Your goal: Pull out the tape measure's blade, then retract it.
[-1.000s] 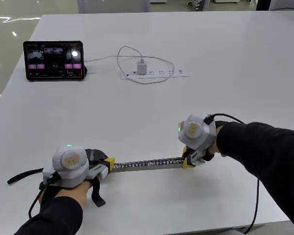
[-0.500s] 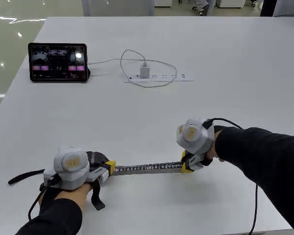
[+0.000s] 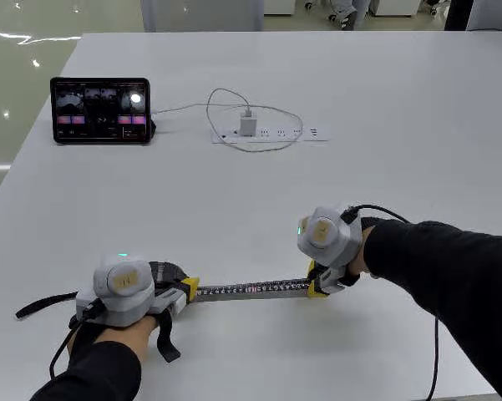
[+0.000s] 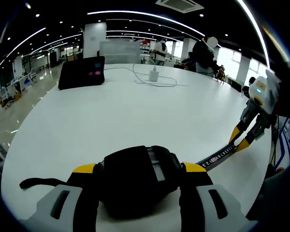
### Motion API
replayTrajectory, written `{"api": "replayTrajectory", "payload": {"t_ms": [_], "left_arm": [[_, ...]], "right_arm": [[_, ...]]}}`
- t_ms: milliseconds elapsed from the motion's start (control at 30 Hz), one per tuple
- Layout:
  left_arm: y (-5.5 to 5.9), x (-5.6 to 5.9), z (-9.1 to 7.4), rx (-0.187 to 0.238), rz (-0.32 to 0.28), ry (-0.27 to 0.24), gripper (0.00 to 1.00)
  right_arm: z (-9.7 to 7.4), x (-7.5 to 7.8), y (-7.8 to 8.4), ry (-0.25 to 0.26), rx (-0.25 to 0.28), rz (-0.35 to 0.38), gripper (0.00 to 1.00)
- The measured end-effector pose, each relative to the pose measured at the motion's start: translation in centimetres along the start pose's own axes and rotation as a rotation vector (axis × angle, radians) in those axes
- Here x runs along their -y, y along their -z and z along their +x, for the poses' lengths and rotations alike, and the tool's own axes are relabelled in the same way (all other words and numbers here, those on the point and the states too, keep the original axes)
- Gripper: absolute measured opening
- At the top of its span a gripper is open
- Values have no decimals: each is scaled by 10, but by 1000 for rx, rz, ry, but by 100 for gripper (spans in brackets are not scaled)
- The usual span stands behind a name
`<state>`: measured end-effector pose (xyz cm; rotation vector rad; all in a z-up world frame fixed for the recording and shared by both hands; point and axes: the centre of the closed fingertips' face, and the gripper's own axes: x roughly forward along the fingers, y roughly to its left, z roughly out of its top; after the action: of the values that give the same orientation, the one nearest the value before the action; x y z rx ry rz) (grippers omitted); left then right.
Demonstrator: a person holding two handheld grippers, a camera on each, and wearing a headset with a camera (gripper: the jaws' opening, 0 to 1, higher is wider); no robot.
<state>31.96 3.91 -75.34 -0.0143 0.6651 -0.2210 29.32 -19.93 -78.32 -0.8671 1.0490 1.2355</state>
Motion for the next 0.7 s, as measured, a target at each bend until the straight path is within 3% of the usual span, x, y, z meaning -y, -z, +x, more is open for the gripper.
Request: {"api": "replayTrajectory", "payload": {"t_ms": [700], "left_arm": [[1, 0, 0, -8, 5, 1, 63]], "right_arm": [[3, -1, -7, 11, 9, 14, 10]]}}
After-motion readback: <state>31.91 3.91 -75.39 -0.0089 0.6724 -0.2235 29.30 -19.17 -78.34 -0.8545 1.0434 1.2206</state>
